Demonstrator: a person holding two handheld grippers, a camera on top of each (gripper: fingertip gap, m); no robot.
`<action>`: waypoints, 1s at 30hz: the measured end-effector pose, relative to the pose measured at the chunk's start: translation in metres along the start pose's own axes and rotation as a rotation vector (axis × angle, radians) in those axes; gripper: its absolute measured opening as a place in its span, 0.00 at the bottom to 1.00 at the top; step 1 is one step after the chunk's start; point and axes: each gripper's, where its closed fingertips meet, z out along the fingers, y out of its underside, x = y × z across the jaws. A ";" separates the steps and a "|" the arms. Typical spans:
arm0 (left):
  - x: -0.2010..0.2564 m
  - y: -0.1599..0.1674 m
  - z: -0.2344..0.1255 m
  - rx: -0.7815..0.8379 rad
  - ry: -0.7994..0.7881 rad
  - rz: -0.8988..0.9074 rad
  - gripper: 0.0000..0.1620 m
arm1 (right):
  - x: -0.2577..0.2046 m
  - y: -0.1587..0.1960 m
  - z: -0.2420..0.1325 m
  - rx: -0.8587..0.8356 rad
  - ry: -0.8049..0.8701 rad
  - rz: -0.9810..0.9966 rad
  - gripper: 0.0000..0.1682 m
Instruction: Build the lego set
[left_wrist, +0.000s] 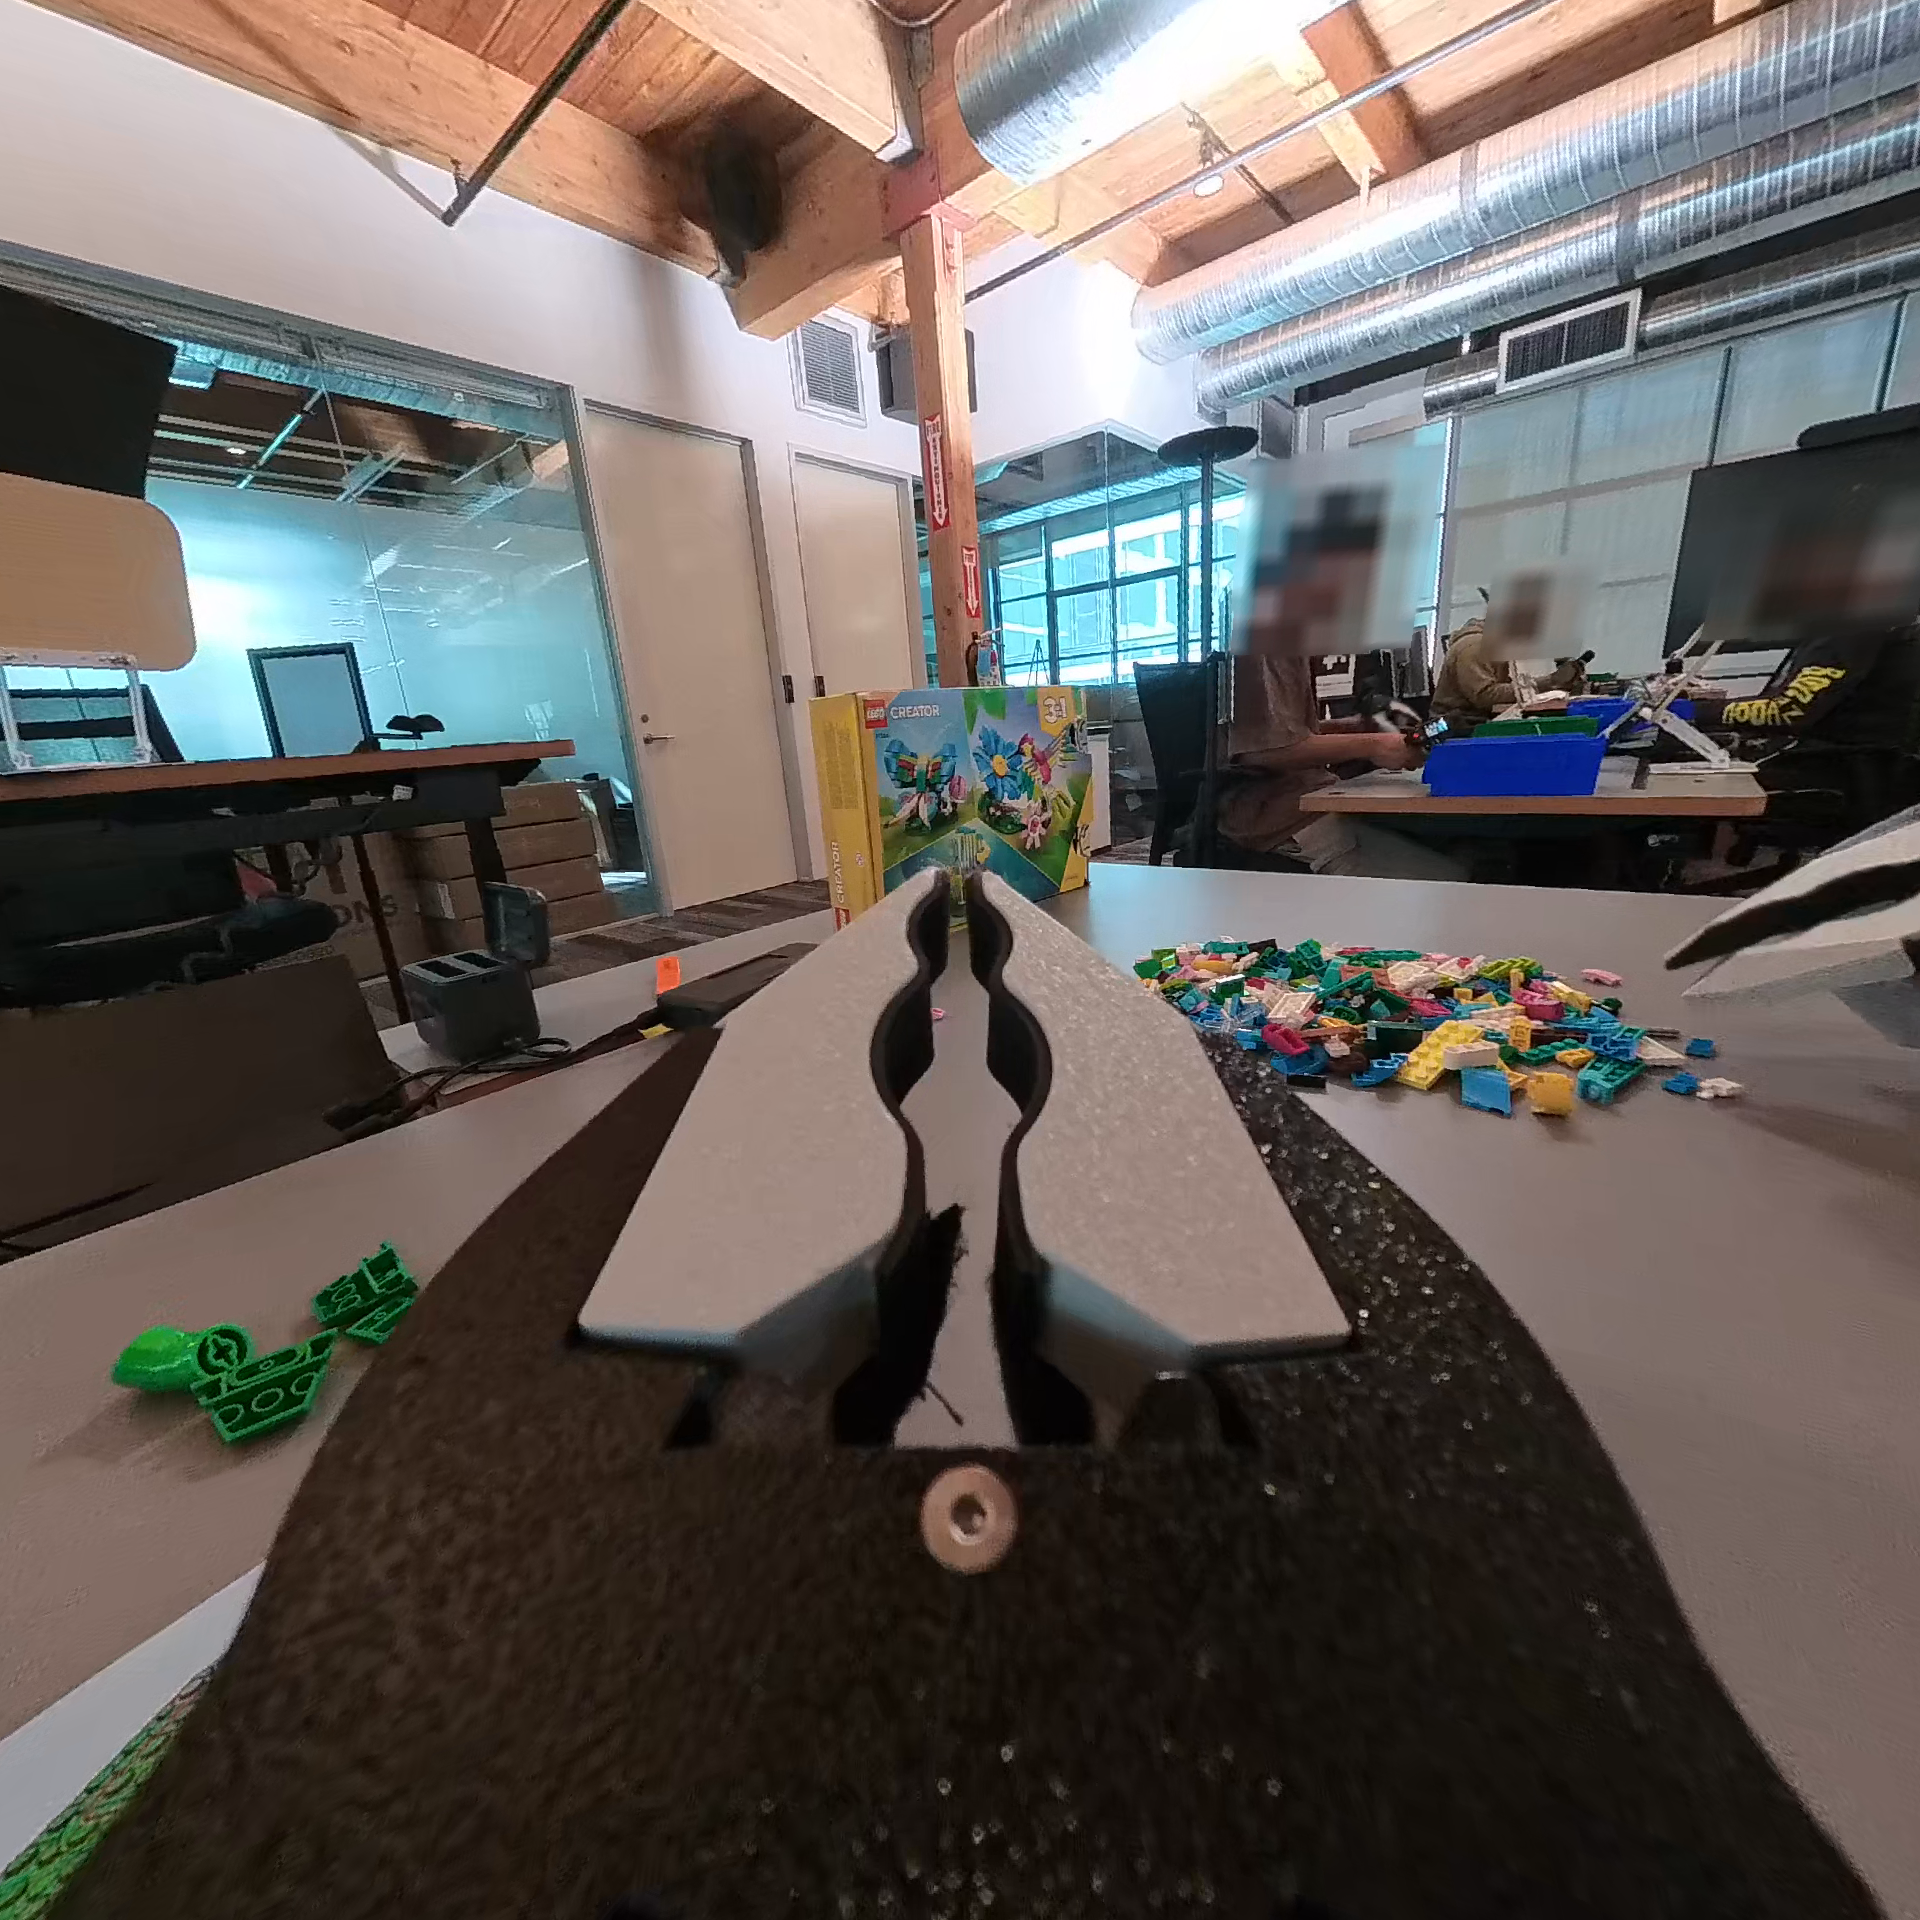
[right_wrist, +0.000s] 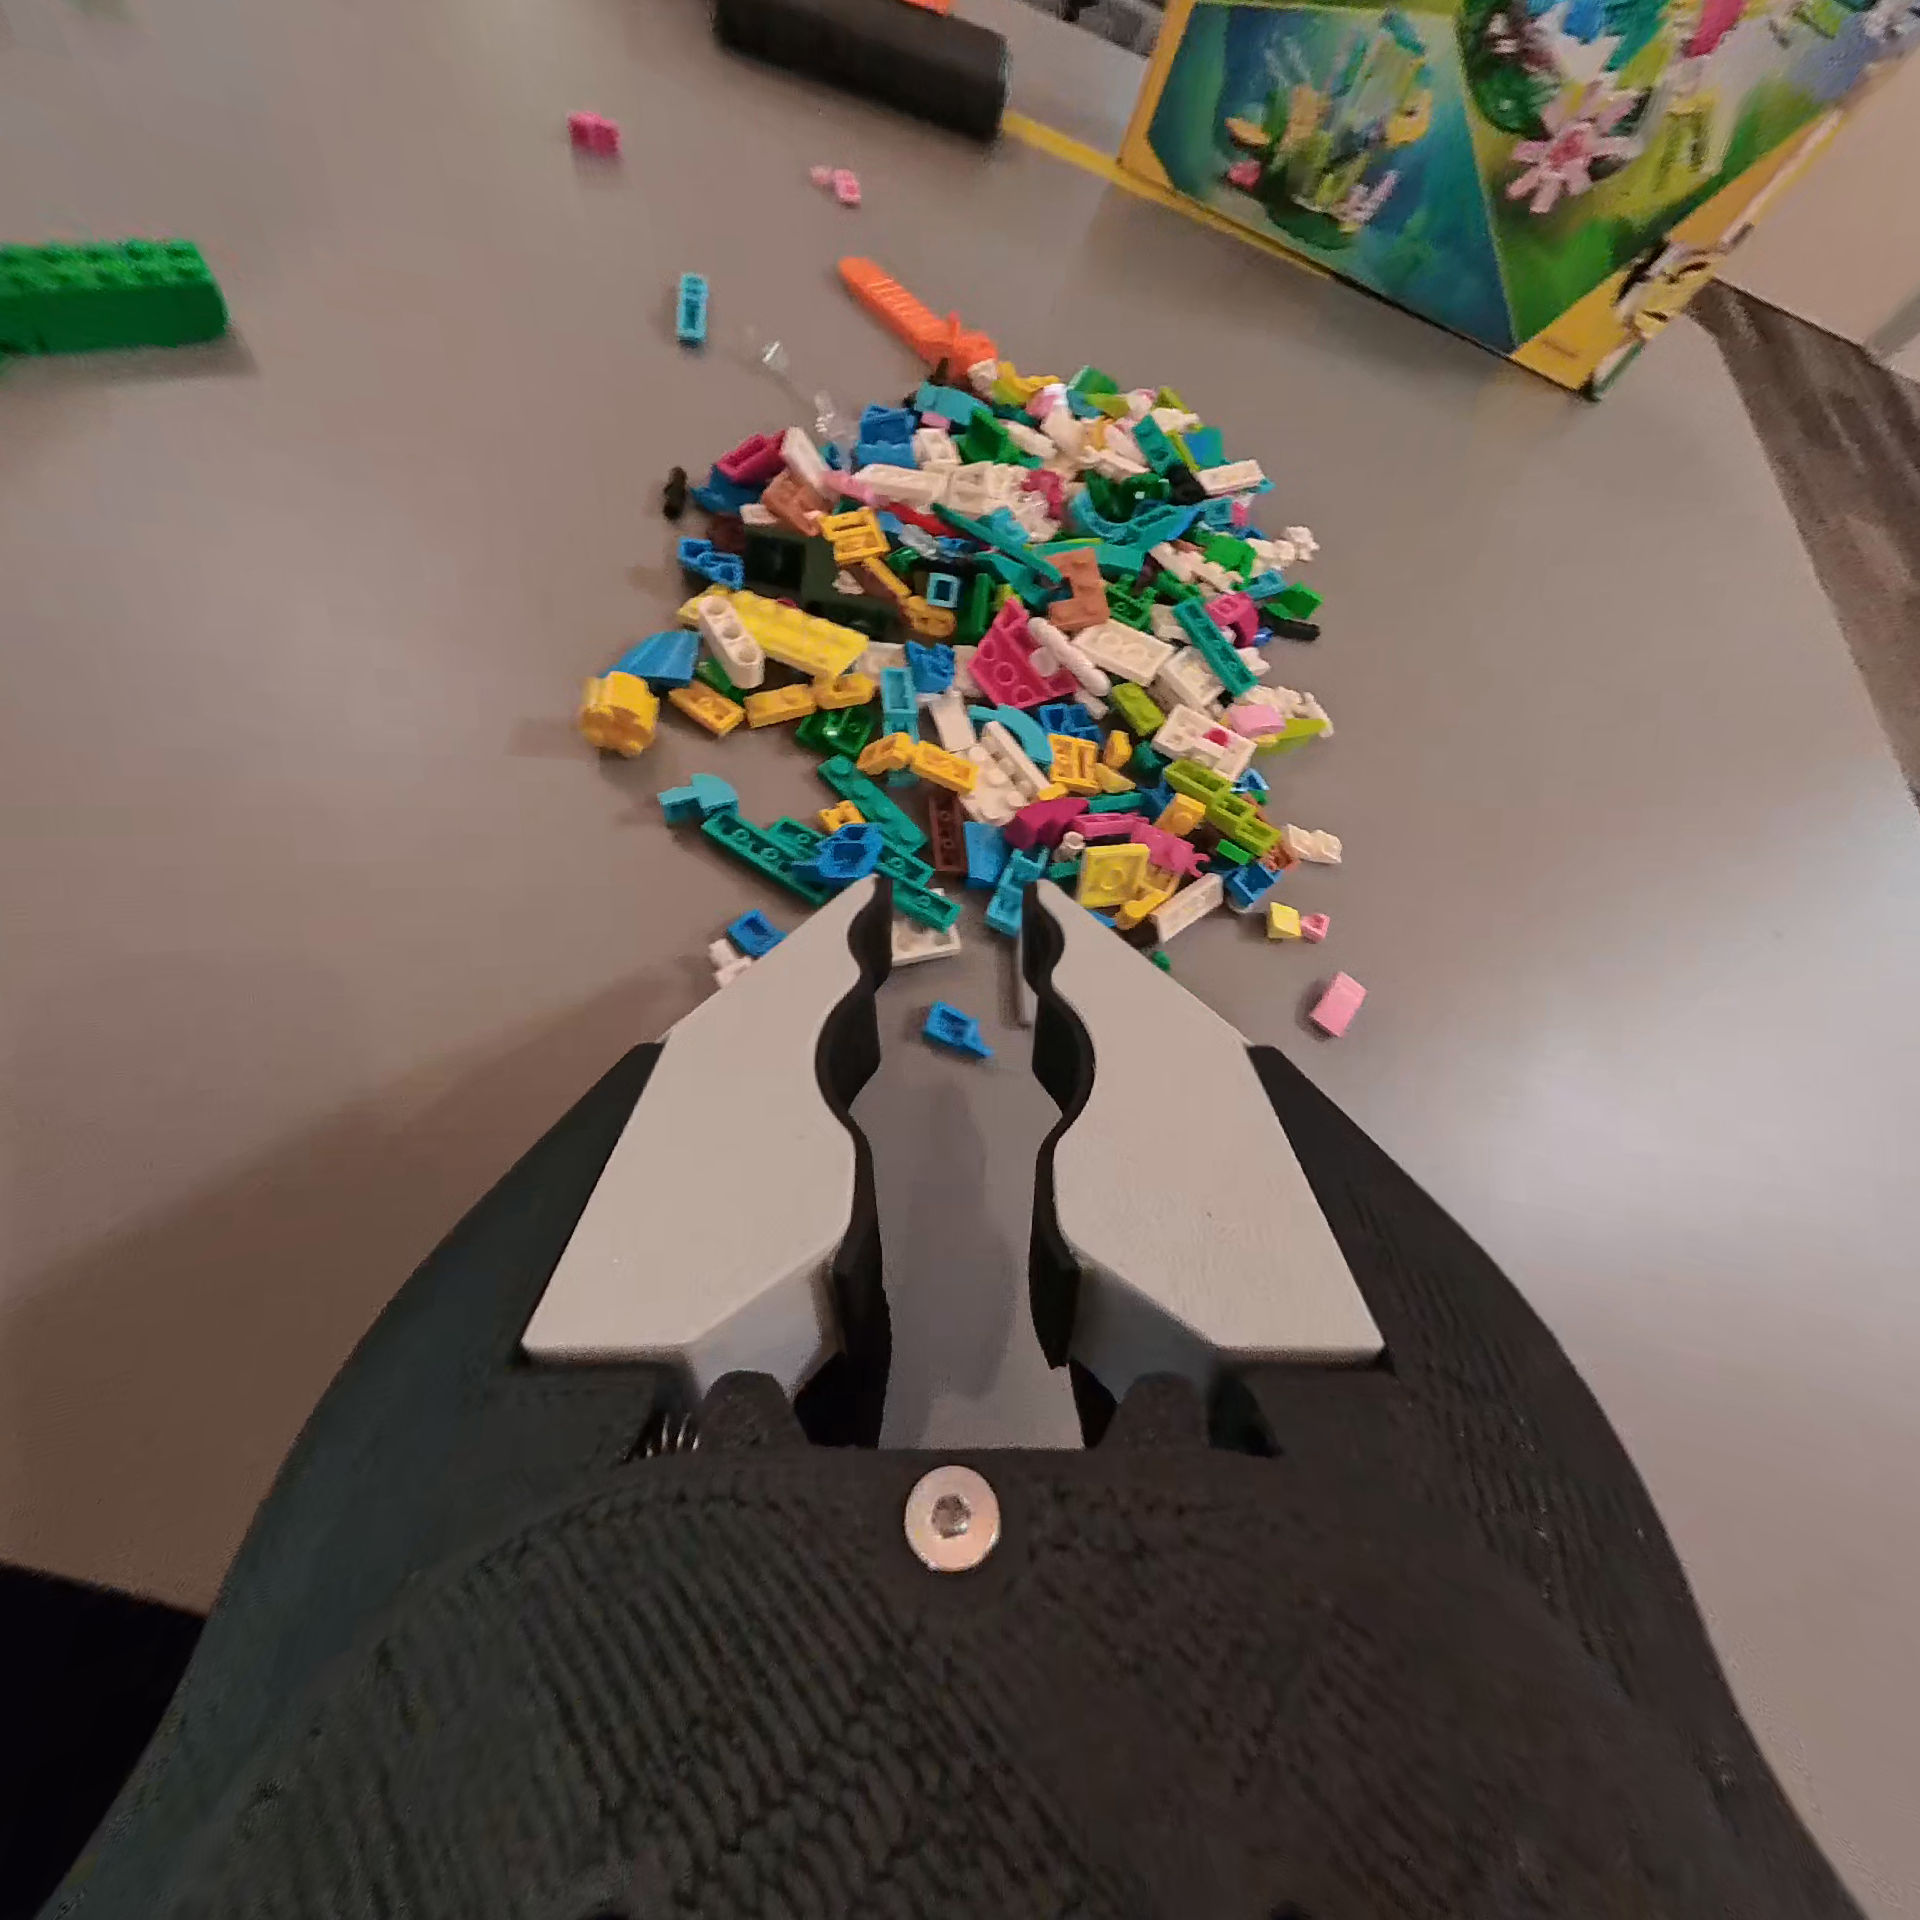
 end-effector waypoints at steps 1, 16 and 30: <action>0.000 0.000 0.000 0.001 0.000 -0.002 0.00 | 0.006 0.001 0.000 -0.001 0.034 0.015 0.14; -0.001 0.002 0.001 -0.007 0.001 -0.023 0.00 | 0.035 0.002 0.023 -0.049 0.110 0.092 0.05; -0.003 0.002 0.001 -0.008 -0.006 -0.028 0.00 | 0.032 -0.008 0.044 -0.098 0.064 -0.007 0.04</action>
